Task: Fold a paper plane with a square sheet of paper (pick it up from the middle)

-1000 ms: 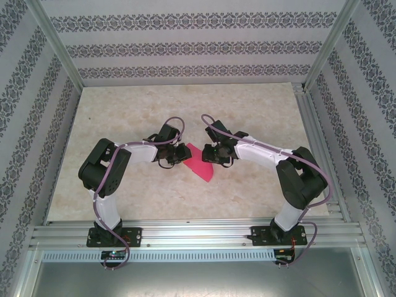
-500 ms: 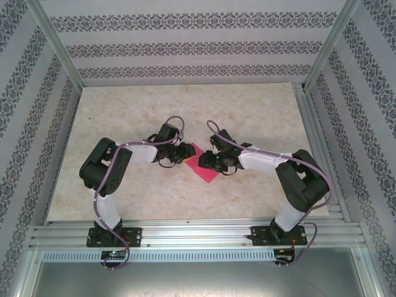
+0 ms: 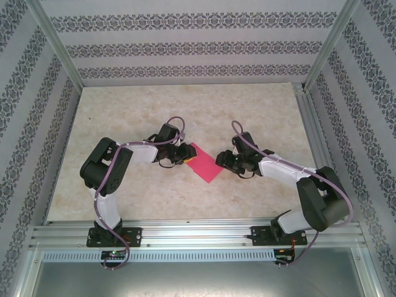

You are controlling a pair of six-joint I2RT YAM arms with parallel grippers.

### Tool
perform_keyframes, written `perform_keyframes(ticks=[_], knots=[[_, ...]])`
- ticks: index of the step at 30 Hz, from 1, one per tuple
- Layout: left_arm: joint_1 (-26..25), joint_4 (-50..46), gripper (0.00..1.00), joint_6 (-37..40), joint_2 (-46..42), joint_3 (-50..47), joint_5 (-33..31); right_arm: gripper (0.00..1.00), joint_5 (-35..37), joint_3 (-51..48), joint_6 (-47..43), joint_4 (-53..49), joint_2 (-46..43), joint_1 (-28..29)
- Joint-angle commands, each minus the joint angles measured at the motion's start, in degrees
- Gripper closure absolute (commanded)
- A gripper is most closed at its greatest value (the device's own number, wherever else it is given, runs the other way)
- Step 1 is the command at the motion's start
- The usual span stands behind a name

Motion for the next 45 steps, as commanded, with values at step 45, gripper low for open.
perform_keyframes(ticks=[45], knots=[[-4.0,-14.1,0.56,3.9,3.6,13.2,-0.5,0.49,-9.4,-4.9,8.2,17.6,5.9,-1.8]])
